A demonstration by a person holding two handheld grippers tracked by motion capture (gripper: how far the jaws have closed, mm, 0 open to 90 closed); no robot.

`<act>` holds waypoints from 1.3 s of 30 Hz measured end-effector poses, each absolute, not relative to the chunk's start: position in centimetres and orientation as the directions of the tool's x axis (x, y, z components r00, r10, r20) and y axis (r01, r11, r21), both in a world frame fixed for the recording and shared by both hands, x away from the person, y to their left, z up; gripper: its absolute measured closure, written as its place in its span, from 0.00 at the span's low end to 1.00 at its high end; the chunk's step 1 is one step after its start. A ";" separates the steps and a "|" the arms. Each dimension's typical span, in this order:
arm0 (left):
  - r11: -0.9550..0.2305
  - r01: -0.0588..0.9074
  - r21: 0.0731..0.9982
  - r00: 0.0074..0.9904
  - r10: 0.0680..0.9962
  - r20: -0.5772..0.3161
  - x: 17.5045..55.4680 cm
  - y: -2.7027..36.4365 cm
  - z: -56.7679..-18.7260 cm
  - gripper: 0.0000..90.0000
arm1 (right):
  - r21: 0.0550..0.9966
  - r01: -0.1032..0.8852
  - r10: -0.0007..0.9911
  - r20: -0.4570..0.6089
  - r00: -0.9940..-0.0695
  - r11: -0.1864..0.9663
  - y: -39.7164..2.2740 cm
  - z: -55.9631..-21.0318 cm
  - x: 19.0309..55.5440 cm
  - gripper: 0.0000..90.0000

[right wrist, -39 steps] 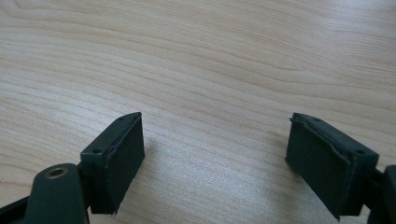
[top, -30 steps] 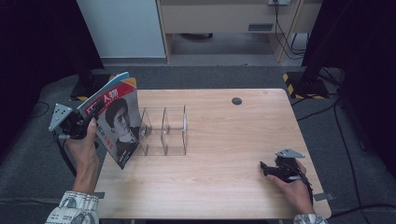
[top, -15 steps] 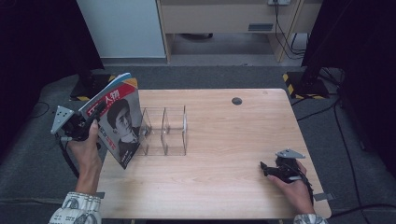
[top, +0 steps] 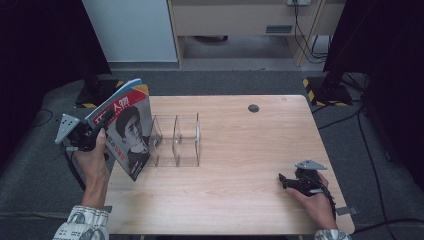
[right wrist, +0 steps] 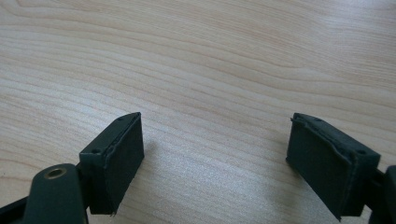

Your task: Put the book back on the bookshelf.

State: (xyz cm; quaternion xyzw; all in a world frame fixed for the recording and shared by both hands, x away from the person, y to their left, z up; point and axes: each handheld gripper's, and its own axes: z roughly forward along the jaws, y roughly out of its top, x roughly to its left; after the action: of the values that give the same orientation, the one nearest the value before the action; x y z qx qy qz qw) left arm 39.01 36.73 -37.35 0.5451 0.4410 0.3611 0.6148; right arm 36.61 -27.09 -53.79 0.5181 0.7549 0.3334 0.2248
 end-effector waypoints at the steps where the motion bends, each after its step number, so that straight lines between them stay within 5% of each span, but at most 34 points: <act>1: 0.144 0.037 0.989 0.350 0.925 -0.148 39.0 36.7 -37.4 0.96 | 0.736 0.633 0.932 0.007 -0.362 0.240 -27.1 -53.8 36.6 0.21; 39: 0.157 0.019 0.987 0.339 0.928 -0.154 38.5 36.4 -38.5 0.96 | 0.735 0.632 0.930 0.007 -0.367 0.244 -27.1 -53.8 36.5 0.21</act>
State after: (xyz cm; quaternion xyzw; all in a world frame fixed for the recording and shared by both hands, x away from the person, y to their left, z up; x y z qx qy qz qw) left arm 38.51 36.43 -38.45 0.5353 0.4422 0.3671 0.6190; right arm 36.51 -27.14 -53.78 0.5163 0.7565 0.3337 0.2231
